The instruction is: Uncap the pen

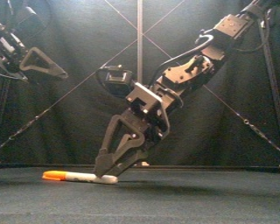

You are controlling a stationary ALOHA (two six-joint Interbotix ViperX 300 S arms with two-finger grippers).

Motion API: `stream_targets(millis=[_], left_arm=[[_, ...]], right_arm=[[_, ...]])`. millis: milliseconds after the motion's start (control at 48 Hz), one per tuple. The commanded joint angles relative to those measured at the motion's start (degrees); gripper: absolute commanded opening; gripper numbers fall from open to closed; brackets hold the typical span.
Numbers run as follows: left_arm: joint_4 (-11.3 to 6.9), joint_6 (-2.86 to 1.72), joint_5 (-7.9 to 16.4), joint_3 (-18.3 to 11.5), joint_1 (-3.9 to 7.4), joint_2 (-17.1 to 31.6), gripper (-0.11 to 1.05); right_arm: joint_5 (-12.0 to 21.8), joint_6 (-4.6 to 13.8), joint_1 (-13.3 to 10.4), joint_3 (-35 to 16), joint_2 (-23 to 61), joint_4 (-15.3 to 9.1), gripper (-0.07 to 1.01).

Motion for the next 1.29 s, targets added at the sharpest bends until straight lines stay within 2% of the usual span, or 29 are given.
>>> stream_targets(millis=[21,125,312,417,479,562,667,708,812,979,1021,1188,1292], left_arm=[[0.0,0.0,-0.2,-0.8,-0.09,0.2,0.32],[-0.09,0.0,-0.2,-0.8,-0.18,0.1,0.32],[0.0,0.0,-0.2,-0.8,-0.18,0.2,0.32],[-0.09,0.0,-0.3,-0.8,-0.09,0.2,0.32],[-0.09,0.0,-0.2,-0.9,-0.09,0.2,0.32],[0.0,0.0,-0.3,-1.1,-0.09,0.1,0.32],[0.0,0.0,-0.5,-1.8,0.0,0.1,0.34],[-0.09,-0.26,-0.6,-2.0,0.26,0.2,0.35],[-0.88,-0.35,-0.8,-3.2,0.62,0.1,0.43],[-2.02,-0.18,-1.1,-4.3,0.97,0.2,0.58],[-2.11,-0.26,-1.1,-4.4,1.05,0.3,0.62],[-3.96,-0.35,-1.6,-4.4,1.76,0.3,0.77],[-5.19,-0.18,-1.6,-4.4,2.46,0.7,0.84]], right_arm=[[2.2,0.35,0.1,-2.3,-0.6,-0.3,0.84],[4.2,0.44,0.1,-3.3,-0.1,-1.1,0.76],[6.8,0.53,0.2,-3.7,0.0,-1.9,0.53],[7.6,0.44,0.1,-3.4,-0.3,-2.3,0.47],[7.7,0.44,-0.2,-3.2,-0.9,-3.1,0.46],[8.2,0.44,-0.3,-2.4,-2.8,-5.4,0.46],[9.3,0.44,-1.6,-1.0,-6.4,-8.6,0.46],[9.5,0.44,-2.1,-0.3,-8.1,-10.0,0.46],[9.8,0.53,-4.0,1.6,-12.9,-13.6,0.46],[9.8,0.44,-6.2,3.1,-18.0,-17.5,0.46],[9.8,0.44,-6.8,3.2,-18.8,-18.5,0.46],[9.3,0.44,-7.8,2.6,-20.5,-21.7,0.46],[8.9,0.35,-8.2,1.9,-20.8,-22.8,0.46]])
